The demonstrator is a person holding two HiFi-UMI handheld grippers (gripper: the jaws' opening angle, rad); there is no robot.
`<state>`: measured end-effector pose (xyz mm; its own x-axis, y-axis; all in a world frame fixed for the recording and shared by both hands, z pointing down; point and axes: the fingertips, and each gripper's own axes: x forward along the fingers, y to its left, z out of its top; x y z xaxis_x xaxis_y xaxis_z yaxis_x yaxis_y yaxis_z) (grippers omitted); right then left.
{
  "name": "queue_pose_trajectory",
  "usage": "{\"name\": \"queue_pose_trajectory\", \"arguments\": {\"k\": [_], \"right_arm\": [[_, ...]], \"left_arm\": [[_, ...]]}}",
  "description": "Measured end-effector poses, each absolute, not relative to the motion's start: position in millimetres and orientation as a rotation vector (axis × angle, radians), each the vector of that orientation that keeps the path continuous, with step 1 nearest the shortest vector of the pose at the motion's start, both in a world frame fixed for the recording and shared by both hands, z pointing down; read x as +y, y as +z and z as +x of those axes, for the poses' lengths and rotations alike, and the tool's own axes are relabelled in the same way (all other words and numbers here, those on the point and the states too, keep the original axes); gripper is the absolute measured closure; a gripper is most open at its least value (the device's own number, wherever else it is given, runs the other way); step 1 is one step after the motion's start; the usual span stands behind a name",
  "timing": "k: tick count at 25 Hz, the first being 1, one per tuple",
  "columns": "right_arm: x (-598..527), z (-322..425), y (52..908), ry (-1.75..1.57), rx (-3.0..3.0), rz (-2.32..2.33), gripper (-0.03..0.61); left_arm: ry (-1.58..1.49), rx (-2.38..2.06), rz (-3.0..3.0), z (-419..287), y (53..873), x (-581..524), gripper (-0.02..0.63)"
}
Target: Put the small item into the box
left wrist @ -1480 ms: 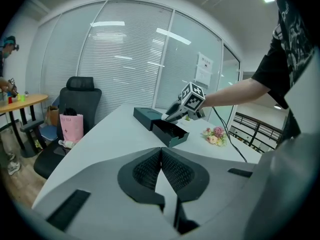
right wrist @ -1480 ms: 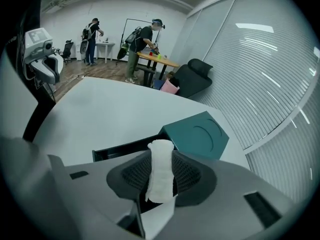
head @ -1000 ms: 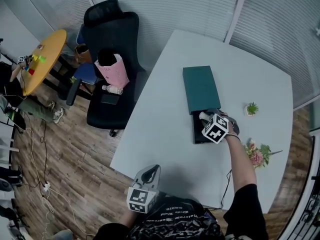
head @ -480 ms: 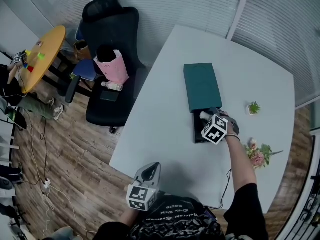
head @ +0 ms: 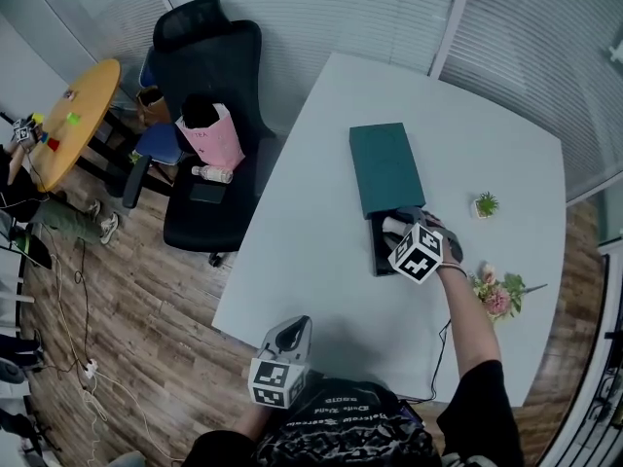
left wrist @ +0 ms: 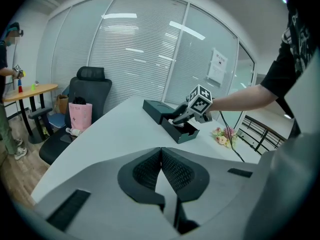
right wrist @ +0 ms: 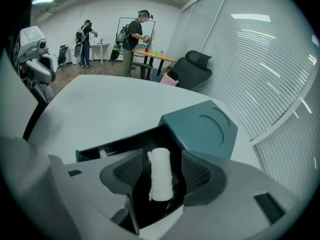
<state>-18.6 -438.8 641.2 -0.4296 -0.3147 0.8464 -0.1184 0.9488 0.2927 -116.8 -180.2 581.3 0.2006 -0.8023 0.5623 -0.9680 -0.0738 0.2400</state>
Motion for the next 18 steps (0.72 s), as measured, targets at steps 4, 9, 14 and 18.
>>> {"name": "queue_pose_trajectory", "arguments": {"k": [4,9,14,18], "right_arm": [[-430.7,-22.8,611.7,-0.233,-2.069,0.366,0.327],[-410.8,-23.5,569.8,-0.224,-2.143,0.446,0.327],[-386.6,-13.3,524.3,-0.220,-2.206,0.563,0.330],[-362.4,-4.8,490.5,-0.223,-2.269,0.670,0.336]], "left_arm": [[0.360,-1.624,1.967,-114.6,577.3,-178.9,0.594],[0.332,-1.600,2.022,-113.5,569.1,-174.8,0.594],[0.302,-1.562,2.095,-108.8,556.1,-172.9,0.594],[0.278,-1.531,2.157,-105.3,549.4,-171.1,0.594]]}}
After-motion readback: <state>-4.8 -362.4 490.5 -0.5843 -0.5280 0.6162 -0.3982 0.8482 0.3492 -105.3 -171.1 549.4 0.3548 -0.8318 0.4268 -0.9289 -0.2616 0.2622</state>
